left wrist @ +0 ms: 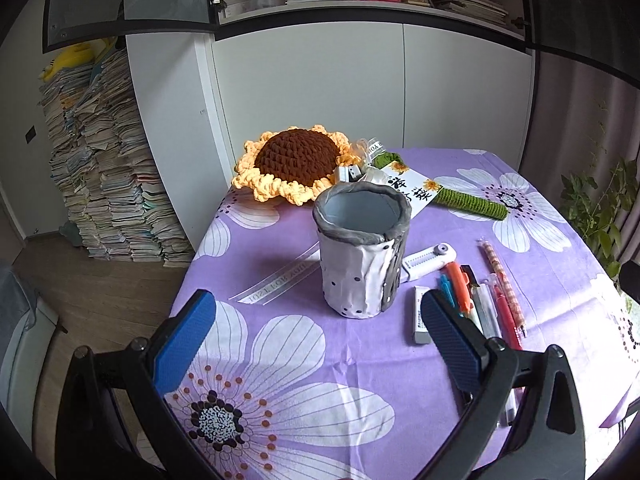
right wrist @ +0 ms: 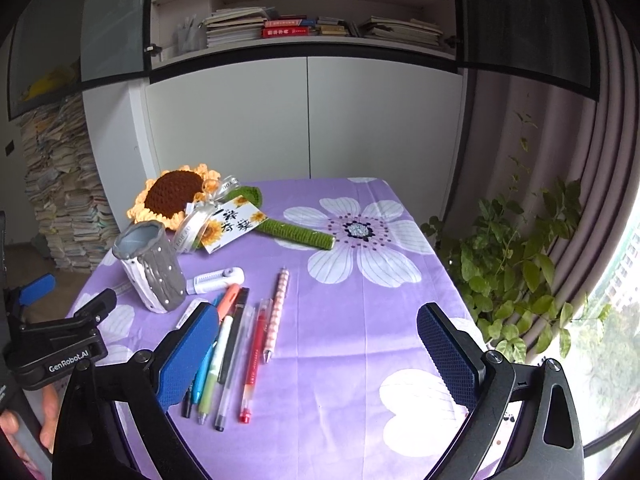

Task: Organize stationery
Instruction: 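Move the left gripper to the fabric pen holder and grasp its rim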

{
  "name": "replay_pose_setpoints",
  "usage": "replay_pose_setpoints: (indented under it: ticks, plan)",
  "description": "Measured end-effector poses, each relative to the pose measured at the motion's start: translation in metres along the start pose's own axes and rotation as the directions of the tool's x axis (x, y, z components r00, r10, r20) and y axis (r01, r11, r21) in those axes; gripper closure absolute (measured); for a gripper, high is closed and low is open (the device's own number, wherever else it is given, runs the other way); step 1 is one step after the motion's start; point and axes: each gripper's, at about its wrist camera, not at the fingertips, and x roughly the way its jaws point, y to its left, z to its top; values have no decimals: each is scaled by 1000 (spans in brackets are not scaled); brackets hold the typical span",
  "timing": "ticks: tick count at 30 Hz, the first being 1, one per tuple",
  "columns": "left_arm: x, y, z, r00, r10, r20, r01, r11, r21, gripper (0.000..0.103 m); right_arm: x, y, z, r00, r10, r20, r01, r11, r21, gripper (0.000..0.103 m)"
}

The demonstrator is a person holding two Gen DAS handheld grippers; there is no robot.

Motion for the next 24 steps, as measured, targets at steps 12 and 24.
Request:
replay_pose_setpoints:
  ticks: [12,24]
  plan:
    - [65,-8,12,995,-63,-76,65,997,31,1,55,-7,1,993,21,-117,-19,1000,13,3]
    - [78,-9,11,983,-170,-64,172,985,30,35,91,2,7,983,22,-181,-22,1000,1,3]
